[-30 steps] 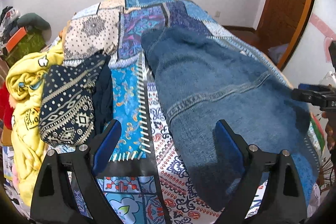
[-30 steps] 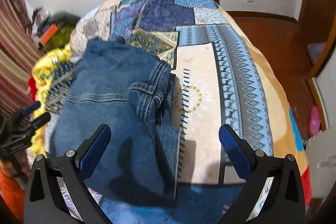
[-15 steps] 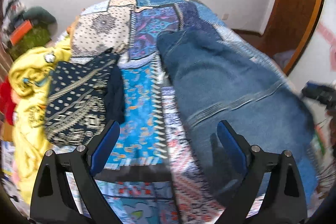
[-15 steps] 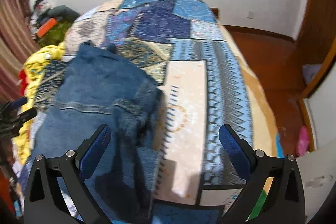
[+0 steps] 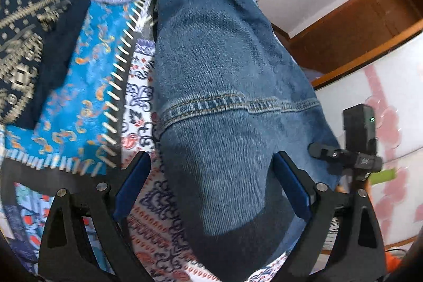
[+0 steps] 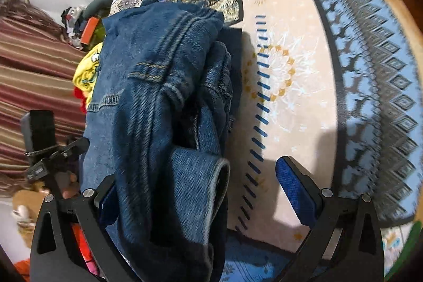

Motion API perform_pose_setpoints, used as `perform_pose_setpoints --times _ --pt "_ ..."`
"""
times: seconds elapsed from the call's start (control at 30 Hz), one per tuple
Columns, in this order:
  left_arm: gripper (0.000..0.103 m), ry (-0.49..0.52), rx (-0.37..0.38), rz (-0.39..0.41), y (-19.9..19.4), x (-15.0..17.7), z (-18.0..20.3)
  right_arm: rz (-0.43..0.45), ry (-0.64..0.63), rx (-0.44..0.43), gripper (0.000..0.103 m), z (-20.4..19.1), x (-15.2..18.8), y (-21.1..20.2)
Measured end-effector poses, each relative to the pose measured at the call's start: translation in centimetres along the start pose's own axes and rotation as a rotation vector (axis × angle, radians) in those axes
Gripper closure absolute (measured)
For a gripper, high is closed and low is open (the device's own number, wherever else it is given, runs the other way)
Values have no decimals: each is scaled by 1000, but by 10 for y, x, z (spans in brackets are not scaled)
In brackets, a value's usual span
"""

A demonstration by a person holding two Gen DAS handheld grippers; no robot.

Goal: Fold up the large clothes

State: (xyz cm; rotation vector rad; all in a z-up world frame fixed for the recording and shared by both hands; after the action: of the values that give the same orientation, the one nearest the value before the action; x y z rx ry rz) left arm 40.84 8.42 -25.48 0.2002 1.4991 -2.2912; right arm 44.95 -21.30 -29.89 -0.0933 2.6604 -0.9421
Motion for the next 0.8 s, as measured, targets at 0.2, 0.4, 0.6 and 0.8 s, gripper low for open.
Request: perform_pose_setpoints --times 0.2,0.4,0.6,0.8 --pt "8 -17 20 -23 19 -14 7 -20 -13 -54 1 -5 -18 16" --pt "11 -102 99 -84 47 -28 5 -37 -25 -125 12 -11 -26 27" --pt "30 -119 119 -71 50 -34 5 -35 23 -140 27 -9 -27 29" --pt "55 -52 97 34 22 -26 22 13 39 -131 57 -23 -24 20"
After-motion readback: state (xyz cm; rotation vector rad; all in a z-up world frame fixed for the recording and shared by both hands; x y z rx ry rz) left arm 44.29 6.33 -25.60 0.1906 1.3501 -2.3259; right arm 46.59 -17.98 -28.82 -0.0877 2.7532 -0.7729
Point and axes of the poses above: each gripper's, at about its wrist camera, not at the fingertips, and y roughly the way its jaws point, z to its right, x to its underside, the point moved 1 cm from there along y, roughly the way its jaws point, and after that the axes turned 9 degrees about -x, right-handed, at the moved point
